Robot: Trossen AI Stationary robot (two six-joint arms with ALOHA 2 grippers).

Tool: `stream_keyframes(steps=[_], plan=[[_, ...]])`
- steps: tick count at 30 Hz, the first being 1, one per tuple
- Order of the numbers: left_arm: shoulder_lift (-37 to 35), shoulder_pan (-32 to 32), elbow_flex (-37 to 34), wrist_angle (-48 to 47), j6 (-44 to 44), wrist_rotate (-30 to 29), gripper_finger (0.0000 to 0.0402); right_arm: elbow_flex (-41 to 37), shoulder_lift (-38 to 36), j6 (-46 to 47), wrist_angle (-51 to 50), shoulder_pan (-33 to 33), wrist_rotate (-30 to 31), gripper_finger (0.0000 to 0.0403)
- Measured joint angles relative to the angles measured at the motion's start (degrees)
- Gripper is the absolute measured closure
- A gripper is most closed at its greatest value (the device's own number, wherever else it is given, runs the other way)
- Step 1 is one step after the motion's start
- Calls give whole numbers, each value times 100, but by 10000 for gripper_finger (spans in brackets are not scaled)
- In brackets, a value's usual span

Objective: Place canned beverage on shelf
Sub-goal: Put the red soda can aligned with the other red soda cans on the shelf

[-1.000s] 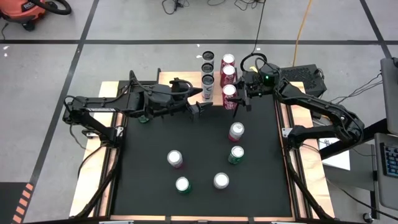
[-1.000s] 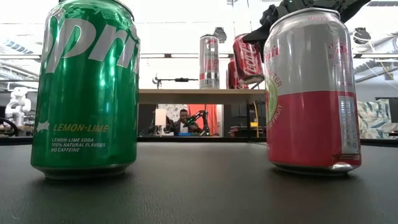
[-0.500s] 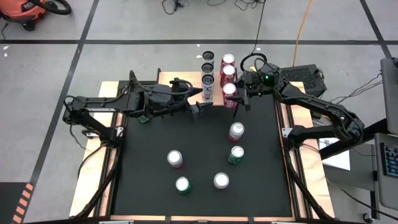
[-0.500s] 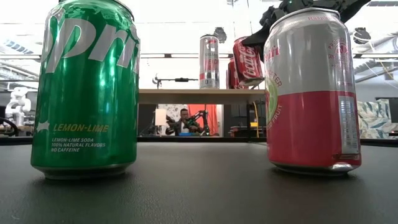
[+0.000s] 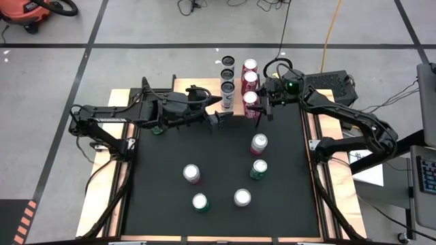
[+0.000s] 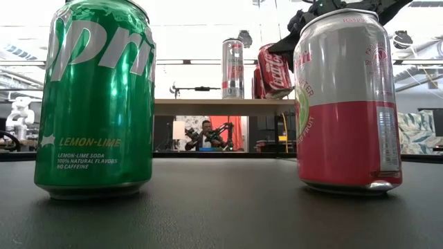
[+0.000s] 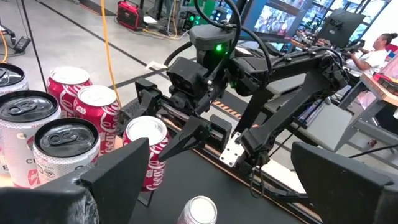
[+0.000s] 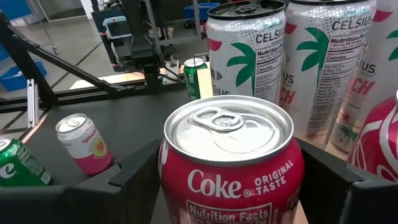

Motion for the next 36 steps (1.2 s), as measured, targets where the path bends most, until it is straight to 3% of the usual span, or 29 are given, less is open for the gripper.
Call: stream_keyframes(steps=[36], plan=[[0, 0, 0, 1, 5, 15, 8, 0, 92, -190, 52, 1, 12, 128]])
